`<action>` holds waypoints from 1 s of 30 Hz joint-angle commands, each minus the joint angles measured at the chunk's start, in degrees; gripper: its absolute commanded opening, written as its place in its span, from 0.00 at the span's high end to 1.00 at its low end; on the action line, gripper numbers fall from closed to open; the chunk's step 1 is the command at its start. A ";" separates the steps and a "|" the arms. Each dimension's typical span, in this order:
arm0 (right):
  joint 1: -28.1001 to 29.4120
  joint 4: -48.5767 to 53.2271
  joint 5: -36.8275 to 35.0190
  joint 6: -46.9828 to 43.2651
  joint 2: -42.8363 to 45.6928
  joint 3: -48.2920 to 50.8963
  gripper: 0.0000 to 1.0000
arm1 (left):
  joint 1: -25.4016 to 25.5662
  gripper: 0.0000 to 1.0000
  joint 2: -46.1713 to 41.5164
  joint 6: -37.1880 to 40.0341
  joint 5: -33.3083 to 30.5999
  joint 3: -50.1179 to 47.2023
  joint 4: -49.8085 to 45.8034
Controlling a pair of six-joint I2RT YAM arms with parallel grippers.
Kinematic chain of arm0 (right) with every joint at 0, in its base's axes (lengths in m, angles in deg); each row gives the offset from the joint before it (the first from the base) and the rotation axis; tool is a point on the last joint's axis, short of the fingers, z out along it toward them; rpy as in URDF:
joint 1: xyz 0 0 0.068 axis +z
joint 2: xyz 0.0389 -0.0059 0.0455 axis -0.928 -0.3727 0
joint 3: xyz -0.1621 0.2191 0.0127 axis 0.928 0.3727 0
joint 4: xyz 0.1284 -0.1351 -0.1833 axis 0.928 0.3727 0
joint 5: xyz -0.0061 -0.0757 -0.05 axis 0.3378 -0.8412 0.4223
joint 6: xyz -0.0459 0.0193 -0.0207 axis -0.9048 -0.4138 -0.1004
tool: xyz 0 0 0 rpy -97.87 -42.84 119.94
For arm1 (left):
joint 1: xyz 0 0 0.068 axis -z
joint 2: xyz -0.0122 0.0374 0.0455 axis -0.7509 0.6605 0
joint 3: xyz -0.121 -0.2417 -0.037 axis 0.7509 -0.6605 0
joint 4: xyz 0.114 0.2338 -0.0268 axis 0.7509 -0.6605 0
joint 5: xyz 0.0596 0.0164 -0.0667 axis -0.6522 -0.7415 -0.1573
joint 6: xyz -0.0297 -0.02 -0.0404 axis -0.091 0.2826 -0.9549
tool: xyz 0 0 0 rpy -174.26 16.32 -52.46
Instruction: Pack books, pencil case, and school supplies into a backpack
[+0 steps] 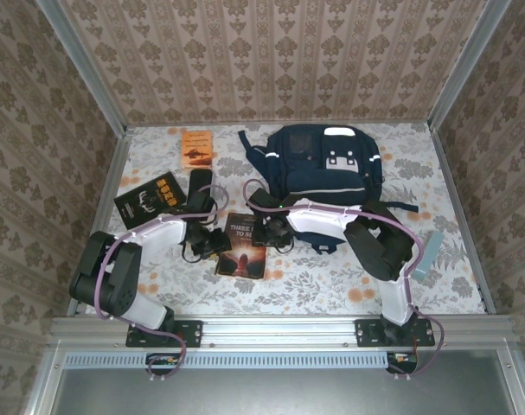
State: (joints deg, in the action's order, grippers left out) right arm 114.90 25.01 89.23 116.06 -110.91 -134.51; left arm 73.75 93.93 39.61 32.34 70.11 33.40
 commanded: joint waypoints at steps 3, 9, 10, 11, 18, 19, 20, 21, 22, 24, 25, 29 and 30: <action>0.05 -8.00 5.08 1.64 -0.72 0.23 0.58 | 2.39 0.66 1.95 0.10 -0.20 0.71 0.20; -0.11 -8.23 7.28 2.82 3.20 -0.16 0.62 | 2.37 0.67 2.02 -0.40 -1.58 0.33 -0.33; -0.17 -7.35 7.50 3.00 3.55 -0.57 0.63 | 2.43 0.67 1.97 -0.44 -1.86 0.29 -0.52; -0.12 -6.44 7.75 3.22 3.94 -1.08 0.64 | 2.38 0.67 1.88 -0.49 -1.99 0.34 -0.53; -0.12 -7.36 9.81 5.82 5.99 -0.55 0.75 | 2.50 0.67 1.89 -0.83 -2.05 0.28 -0.19; -0.18 -7.46 9.65 5.95 6.02 -0.46 0.79 | 2.48 0.67 1.78 -0.89 -2.00 0.27 -0.13; -0.12 -7.40 9.34 6.04 6.06 -0.53 0.82 | 2.46 0.67 1.61 -0.89 -1.91 0.25 -0.17; -0.17 -7.27 9.17 5.97 6.04 -0.54 0.86 | 2.46 0.67 1.35 -0.87 -1.92 0.35 -0.37; -0.18 -6.96 8.64 6.04 6.05 -0.60 0.90 | 2.39 0.67 0.93 -0.89 -2.05 0.44 -0.60; -0.19 -6.63 8.01 5.73 6.30 -0.42 0.98 | 2.29 0.65 -0.21 -0.93 -2.17 0.62 -1.03; -0.13 -6.32 7.51 5.33 6.57 -0.26 1.00 | 2.10 0.63 -1.07 -0.90 -2.33 0.96 -1.59; -0.51 -6.01 5.93 2.24 8.74 0.34 1.00 | -0.56 0.50 -5.23 -0.71 -2.04 1.86 -3.20; -0.67 -6.50 5.97 1.45 9.48 0.66 1.00 | -1.47 0.45 -6.30 -0.64 -1.20 1.88 -3.21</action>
State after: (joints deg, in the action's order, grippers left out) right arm 113.55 21.03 92.90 119.97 -105.55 -133.98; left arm 74.25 91.13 39.05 29.98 70.46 31.56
